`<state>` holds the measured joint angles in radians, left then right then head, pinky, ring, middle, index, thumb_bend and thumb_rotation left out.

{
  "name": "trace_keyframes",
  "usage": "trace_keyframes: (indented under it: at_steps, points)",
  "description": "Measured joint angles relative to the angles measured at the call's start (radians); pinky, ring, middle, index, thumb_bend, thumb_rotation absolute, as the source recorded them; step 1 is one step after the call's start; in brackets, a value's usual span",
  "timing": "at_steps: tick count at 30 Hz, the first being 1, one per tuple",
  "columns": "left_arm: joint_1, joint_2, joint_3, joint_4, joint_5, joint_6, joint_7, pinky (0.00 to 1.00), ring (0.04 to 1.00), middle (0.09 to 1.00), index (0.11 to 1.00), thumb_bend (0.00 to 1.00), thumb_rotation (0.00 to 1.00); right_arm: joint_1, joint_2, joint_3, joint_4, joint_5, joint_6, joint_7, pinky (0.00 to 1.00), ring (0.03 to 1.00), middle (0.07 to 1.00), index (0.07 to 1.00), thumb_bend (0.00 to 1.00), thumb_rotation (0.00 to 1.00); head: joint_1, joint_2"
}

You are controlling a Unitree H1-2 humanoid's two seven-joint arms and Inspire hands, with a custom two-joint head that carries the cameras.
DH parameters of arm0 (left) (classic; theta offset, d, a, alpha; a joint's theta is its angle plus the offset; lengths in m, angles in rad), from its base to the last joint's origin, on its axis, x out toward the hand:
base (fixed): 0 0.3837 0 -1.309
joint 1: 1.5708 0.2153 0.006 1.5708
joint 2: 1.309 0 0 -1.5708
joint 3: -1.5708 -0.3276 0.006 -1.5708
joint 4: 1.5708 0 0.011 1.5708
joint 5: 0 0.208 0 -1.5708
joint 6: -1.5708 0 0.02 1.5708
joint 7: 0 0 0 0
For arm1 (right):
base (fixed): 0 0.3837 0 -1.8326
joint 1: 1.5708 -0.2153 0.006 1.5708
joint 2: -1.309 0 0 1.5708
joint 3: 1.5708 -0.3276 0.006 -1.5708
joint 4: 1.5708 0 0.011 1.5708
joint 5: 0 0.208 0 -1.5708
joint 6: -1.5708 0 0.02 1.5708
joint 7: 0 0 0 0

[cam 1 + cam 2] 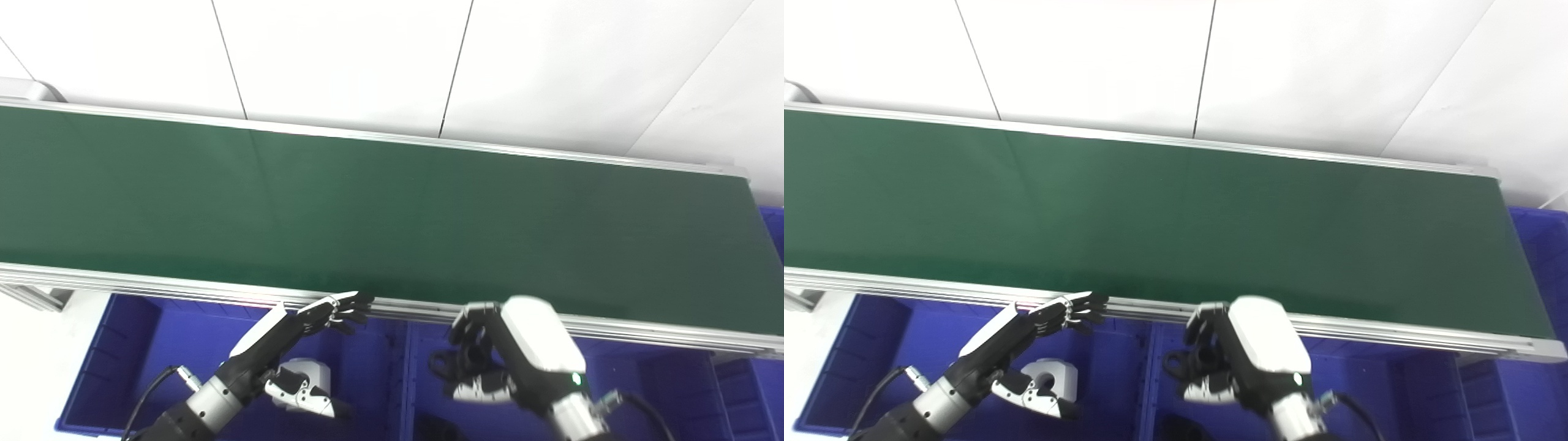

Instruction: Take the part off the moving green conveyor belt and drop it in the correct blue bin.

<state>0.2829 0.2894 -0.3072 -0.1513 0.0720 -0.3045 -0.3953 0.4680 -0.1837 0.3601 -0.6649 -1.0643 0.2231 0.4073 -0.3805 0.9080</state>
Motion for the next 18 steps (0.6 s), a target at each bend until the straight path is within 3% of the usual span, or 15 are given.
trace_keyframes:
  at_steps: [9,11,12,14,15,16,18]
  points:
    - [0.011,-0.006,-0.002,-0.017,0.002,0.005,0.002,0.73,0.804,0.848,0.86,0.71,0.19,0.031,-0.019,0.011,0.098,-0.019,-0.012,-0.017,0.19,0.424,0.49,0.49,0.52,0.0,0.012,0.017]
    - [0.016,-0.007,-0.002,-0.029,0.002,0.006,0.002,0.74,0.814,0.852,0.86,0.71,0.19,0.022,-0.036,0.02,0.116,-0.045,-0.012,0.0,0.2,0.385,0.489,0.492,0.52,0.0,0.014,0.018]
    - [0.017,-0.007,-0.002,-0.037,0.002,0.006,0.002,0.75,0.818,0.855,0.862,0.71,0.19,0.016,-0.043,0.024,0.125,-0.06,-0.012,0.009,0.21,0.311,0.478,0.493,0.52,0.0,0.014,0.02]
    - [0.017,-0.008,-0.002,-0.042,0.002,0.006,0.002,0.75,0.822,0.857,0.863,0.71,0.19,0.003,-0.044,0.03,0.143,-0.1,-0.012,0.049,0.23,0.309,0.477,0.494,0.52,0.0,0.014,0.02]
    - [0.017,-0.009,-0.002,-0.042,0.002,0.006,0.002,0.75,0.824,0.858,0.864,0.71,0.19,-0.003,-0.041,0.032,0.145,-0.128,-0.01,0.079,0.27,0.352,0.481,0.494,0.52,0.0,0.012,0.023]
    - [0.018,-0.01,-0.002,-0.042,0.002,0.007,0.002,0.75,0.823,0.858,0.863,0.71,0.2,-0.006,-0.037,0.035,0.144,-0.149,-0.009,0.101,0.3,0.408,0.486,0.659,0.54,0.0,0.012,0.023]
    - [0.02,-0.01,-0.001,-0.043,0.002,0.009,0.002,0.75,0.821,0.856,0.862,0.72,0.19,-0.009,-0.023,0.037,0.143,-0.197,-0.003,0.158,0.31,0.418,0.488,0.752,0.54,0.0,0.011,0.028]
